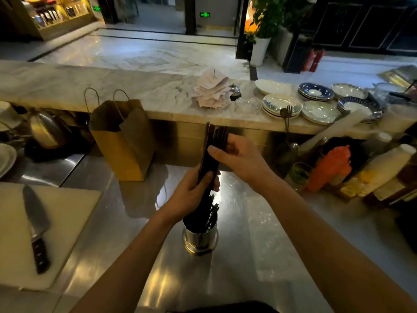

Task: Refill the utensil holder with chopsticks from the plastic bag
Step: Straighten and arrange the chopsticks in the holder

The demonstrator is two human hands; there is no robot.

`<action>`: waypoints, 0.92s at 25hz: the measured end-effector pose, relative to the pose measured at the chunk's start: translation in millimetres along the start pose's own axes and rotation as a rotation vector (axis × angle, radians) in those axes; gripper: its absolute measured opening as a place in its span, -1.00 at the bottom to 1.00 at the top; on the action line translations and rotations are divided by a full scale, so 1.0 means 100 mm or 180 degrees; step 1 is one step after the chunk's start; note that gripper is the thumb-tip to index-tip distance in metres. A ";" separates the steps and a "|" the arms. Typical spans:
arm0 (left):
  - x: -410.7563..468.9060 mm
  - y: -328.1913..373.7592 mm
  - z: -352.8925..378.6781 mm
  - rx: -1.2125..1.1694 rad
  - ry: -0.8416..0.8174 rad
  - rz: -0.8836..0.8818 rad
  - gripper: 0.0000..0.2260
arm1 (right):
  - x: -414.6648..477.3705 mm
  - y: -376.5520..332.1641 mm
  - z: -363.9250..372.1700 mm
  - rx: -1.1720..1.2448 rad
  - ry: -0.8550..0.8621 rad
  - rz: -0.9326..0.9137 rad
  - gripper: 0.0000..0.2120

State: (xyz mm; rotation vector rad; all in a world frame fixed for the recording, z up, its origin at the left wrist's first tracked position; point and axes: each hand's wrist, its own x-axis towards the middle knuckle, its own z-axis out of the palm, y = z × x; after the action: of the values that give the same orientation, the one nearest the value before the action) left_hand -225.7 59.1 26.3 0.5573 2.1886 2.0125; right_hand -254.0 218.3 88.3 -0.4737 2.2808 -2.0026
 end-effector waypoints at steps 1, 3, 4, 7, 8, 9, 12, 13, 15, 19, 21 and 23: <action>-0.03 -0.03 0.01 0.0066 -0.0033 0.0003 -0.82 | -0.01 0.01 0.01 -0.0034 -0.0028 -0.0021 -0.85; -0.09 -0.11 0.04 0.0209 -0.0092 0.0017 -0.82 | -0.03 0.05 0.06 0.0038 -0.0163 -0.0082 -0.88; -0.11 -0.15 0.05 0.0275 -0.0091 0.0020 -0.83 | -0.03 0.06 0.10 0.0094 -0.0223 -0.0106 -0.88; -0.14 -0.31 0.02 0.0429 -0.0023 -0.0104 -0.83 | -0.04 0.15 0.22 -0.0162 -0.0270 -0.0176 -0.90; -0.15 -0.36 0.00 0.0487 -0.0036 -0.0158 -0.82 | -0.06 0.19 0.25 -0.0345 -0.0251 -0.0182 -0.91; -0.16 -0.41 -0.03 0.0581 -0.0062 -0.0214 -0.82 | -0.08 0.26 0.28 -0.0474 -0.0231 -0.0155 -0.91; -0.22 -0.52 -0.06 0.0868 -0.0096 -0.0286 -0.84 | -0.18 0.44 0.38 -0.0466 -0.0169 0.0018 -0.90; -0.24 -0.56 -0.07 0.0984 -0.0089 -0.0313 -0.87 | -0.22 0.49 0.41 -0.0466 -0.0146 0.0035 -0.91; -0.26 -0.62 -0.09 0.1206 -0.0050 -0.0362 -0.87 | -0.28 0.60 0.46 -0.0514 -0.0067 0.0080 -0.92; -0.32 -0.63 -0.08 0.1459 0.0129 -0.0388 -0.75 | -0.37 0.79 0.53 -0.0455 0.0261 0.0189 -0.86; -0.37 -0.62 -0.10 0.1614 0.0368 -0.0211 -0.69 | -0.42 0.86 0.54 -0.0406 0.0477 0.0176 -0.82; -0.44 -0.64 -0.15 0.1605 0.0637 -0.0073 -0.64 | -0.47 0.94 0.55 -0.0397 0.0578 0.0172 -0.85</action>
State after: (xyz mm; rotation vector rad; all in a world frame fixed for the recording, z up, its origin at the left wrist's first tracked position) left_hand -201.8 26.2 -42.2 0.3834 2.8273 1.5535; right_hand -212.5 188.1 -19.2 -0.2436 2.5060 -1.9602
